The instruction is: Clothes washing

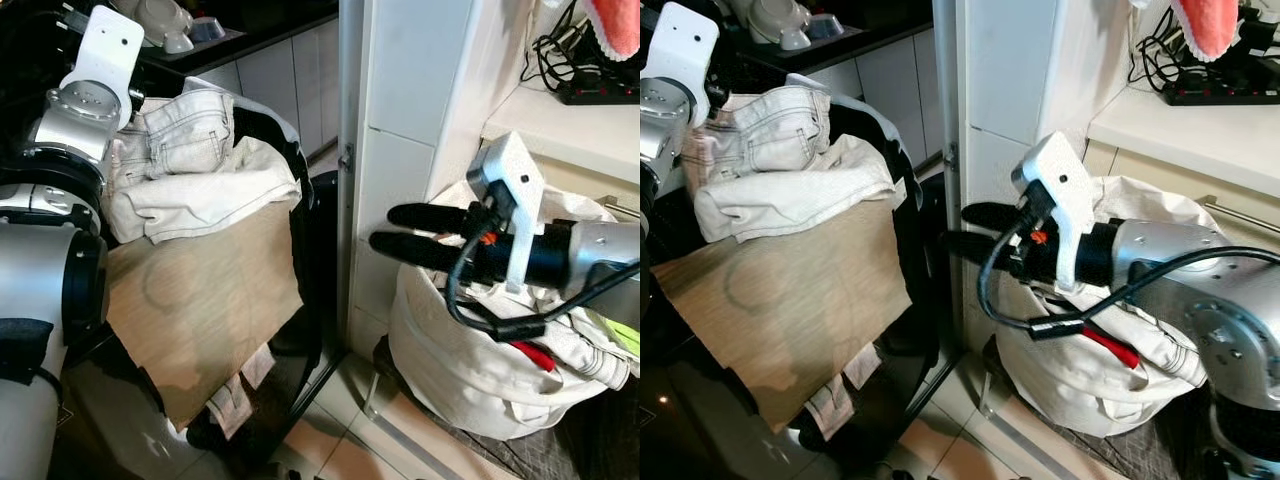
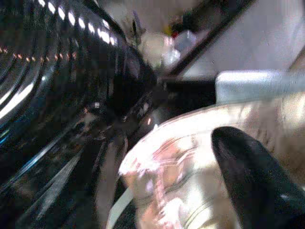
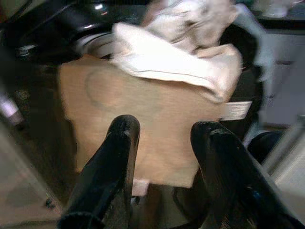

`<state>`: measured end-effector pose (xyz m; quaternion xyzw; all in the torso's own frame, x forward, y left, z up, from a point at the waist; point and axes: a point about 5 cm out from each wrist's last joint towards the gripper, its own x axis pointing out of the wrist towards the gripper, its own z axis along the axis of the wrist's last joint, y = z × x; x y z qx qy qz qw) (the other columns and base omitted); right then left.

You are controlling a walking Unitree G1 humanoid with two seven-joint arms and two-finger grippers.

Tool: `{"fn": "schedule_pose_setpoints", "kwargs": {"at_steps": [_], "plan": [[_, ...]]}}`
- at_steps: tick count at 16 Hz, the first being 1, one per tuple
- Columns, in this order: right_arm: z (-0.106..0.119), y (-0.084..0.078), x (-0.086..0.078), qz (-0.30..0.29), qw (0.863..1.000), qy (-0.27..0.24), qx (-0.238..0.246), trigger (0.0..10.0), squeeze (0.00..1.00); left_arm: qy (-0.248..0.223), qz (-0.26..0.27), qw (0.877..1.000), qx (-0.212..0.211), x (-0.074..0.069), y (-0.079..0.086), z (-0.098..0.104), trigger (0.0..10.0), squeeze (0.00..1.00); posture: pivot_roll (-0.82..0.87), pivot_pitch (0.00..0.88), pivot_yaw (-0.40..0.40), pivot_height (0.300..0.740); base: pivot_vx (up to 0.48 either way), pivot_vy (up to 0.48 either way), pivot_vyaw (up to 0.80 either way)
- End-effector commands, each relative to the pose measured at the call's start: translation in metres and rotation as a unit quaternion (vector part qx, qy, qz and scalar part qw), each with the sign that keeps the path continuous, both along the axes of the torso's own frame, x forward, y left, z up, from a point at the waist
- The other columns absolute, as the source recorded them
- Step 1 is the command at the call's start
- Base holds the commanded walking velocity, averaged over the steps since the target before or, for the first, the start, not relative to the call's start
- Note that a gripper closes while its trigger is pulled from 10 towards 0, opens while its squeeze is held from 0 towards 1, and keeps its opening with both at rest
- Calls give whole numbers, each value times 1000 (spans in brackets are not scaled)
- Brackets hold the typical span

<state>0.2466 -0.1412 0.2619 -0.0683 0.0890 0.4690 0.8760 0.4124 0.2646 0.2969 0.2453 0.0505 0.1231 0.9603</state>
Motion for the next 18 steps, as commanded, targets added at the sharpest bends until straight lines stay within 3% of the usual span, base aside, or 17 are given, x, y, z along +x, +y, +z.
{"fn": "schedule_pose_setpoints", "kwargs": {"at_steps": [1,3,4,5,6,8,9,10,11,12,13,14,16,17,18], "plan": [[3,-4,10,-46,999,-26,1,10000,0,-67,-26,997,-41,1,-7,30,10000,0,-81,0,81,740,0,0,0],[6,-8,15,-83,995,-44,16,10000,0,-102,-161,974,-119,6,-39,42,10000,0,-86,0,85,740,0,0,0],[9,-11,17,-103,993,-53,29,10000,0,-143,-260,932,-208,5,-60,52,10000,0,-88,0,85,740,0,0,0],[10,-13,18,-111,992,-54,35,10000,0,-166,-316,902,-244,3,-69,58,10000,0,-88,0,85,740,0,0,0],[10,-17,15,-115,991,-54,31,10000,0,-138,-428,865,-221,-4,-87,44,10000,0,-92,0,85,740,0,0,0],[6,-19,10,-108,993,-51,16,10000,0,-37,-468,875,-116,-8,-96,4,10000,0,-91,0,83,740,0,0,0],[3,-19,6,-98,994,-48,3,10000,0,68,-530,842,-72,-23,-97,-26,10000,0,-97,0,83,740,0,0,0],[2,-19,4,-94,995,-46,-2,10000,0,114,-565,815,-67,-34,-96,-37,10000,0,-95,0,81,740,0,0,0],[2,-20,3,-92,995,-44,-5,10000,0,133,-568,810,-60,-39,-91,-40,10000,0,-93,0,79,740,0,0,0],[1,-20,2,-91,995,-44,-7,10000,0,132,-563,815,-50,-40,-89,-40,10000,0,-92,0,77,740,0,0,0],[2,-20,3,-91,995,-45,-8,10000,0,97,-547,830,-50,-37,-88,-33,10000,0,-90,0,75,740,0,0,0],[3,-21,3,-96,994,-48,-9,10000,0,8,-521,850,-70,-31,-92,-17,10000,0,-88,0,74,740,0,0,0],[1,-22,7,-124,991,-56,-17,10000,0,-61,-482,866,-119,-30,-101,-12,10000,0,-90,0,76,740,0,0,0],[-3,-25,11,-161,984,-66,-35,10000,0,-74,-479,860,-161,-32,-109,-18,10000,0,-90,0,76,740,0,0,0],[-15,-42,23,-257,960,-72,-87,10000,0,-80,-483,845,-215,-41,-126,-35,10000,0,-99,0,81,740,0,0,0]]}}
